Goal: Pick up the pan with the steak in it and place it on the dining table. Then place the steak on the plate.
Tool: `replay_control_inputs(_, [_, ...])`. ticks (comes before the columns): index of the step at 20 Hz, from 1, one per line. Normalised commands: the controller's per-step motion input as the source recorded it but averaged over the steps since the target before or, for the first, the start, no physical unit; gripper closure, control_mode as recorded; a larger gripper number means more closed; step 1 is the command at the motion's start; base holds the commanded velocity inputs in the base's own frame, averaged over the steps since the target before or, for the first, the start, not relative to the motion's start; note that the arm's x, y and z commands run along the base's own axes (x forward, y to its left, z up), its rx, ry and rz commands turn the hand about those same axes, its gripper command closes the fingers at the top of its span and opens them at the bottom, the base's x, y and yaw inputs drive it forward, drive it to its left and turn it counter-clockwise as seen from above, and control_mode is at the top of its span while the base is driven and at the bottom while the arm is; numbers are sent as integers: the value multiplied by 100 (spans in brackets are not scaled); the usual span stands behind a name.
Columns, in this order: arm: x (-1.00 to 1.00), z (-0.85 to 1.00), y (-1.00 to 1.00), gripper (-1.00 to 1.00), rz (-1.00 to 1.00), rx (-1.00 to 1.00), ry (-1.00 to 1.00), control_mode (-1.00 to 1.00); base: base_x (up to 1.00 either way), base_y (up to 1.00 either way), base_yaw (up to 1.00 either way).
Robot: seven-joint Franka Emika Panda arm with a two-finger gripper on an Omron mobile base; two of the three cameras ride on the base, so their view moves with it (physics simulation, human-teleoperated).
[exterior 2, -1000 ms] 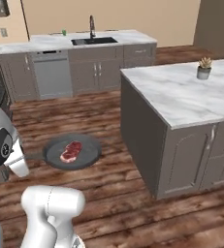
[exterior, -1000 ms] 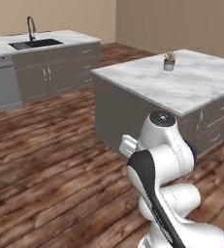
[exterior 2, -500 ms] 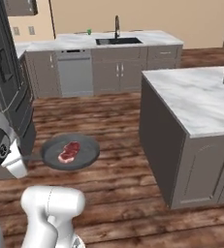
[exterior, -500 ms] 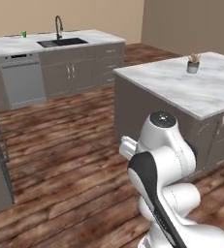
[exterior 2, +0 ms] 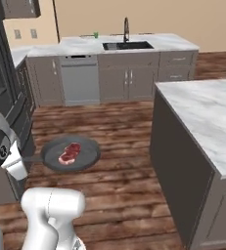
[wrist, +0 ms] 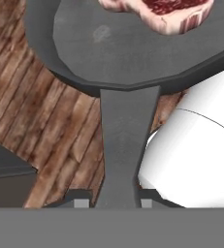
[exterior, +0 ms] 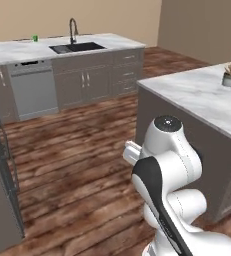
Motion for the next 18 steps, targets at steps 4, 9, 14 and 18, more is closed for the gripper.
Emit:
replay_control_inputs(4, [0, 0, 0, 100, 0, 0, 0, 100, 100, 14, 6])
replay_control_inputs(9, [0, 0, 0, 100, 0, 0, 0, 100, 100, 4, 8])
replay_control_inputs(14, [0, 0, 0, 100, 0, 0, 0, 100, 100, -13, 9])
replay_control_inputs(18, [0, 0, 0, 100, 0, 0, 0, 100, 100, -27, 7])
